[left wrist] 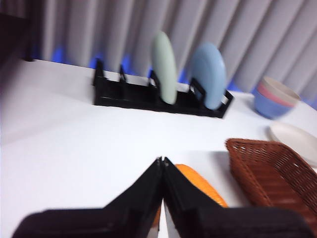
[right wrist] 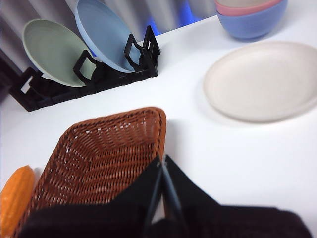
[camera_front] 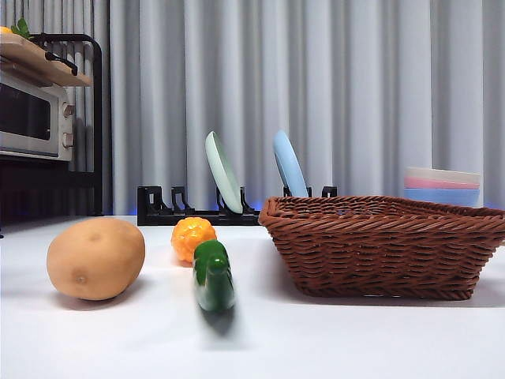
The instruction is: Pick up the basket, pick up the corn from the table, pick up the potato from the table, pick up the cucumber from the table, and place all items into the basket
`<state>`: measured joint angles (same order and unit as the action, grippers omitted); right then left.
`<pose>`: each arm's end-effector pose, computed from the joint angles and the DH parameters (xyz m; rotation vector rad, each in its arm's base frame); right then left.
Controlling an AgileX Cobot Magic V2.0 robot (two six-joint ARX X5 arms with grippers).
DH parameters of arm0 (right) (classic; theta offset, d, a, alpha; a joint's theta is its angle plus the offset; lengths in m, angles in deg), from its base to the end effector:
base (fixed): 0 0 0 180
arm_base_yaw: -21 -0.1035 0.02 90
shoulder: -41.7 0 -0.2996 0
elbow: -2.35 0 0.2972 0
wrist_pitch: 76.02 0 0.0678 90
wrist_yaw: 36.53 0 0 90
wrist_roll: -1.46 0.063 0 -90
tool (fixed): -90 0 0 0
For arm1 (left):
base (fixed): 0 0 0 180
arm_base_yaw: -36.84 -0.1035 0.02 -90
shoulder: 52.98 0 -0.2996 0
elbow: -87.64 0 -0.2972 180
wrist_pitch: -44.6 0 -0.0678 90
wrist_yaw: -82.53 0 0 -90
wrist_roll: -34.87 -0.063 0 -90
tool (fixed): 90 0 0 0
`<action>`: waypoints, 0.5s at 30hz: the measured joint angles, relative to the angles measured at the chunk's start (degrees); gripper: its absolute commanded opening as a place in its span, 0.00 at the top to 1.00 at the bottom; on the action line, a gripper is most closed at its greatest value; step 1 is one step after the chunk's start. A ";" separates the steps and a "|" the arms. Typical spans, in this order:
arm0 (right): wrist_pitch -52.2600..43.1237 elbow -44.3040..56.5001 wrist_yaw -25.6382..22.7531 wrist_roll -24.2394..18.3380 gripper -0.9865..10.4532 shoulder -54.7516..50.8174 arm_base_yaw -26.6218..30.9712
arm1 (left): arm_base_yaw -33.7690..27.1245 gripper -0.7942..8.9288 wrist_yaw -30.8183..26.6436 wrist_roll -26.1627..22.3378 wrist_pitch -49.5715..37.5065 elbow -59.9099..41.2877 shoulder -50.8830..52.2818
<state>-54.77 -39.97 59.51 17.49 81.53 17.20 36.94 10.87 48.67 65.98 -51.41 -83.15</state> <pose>0.2095 0.0206 0.2664 0.2830 0.3495 0.1233 0.1783 -0.0201 0.2862 -0.2675 0.2213 -0.2974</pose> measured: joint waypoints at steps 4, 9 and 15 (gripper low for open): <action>2.51 -6.32 2.19 -1.51 0.93 6.78 0.00 | 0.00 0.93 5.11 -2.62 4.76 8.02 -9.22; 12.33 -14.93 8.96 -6.10 0.93 14.58 0.02 | 0.00 0.92 9.64 -4.31 11.87 15.69 -19.04; 20.83 -20.98 14.58 -11.37 0.69 21.75 0.00 | 0.00 0.84 11.69 -5.64 15.41 19.67 -24.26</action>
<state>-33.94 -60.96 74.09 6.13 103.28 17.20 36.94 22.57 43.03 81.39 -31.74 -107.41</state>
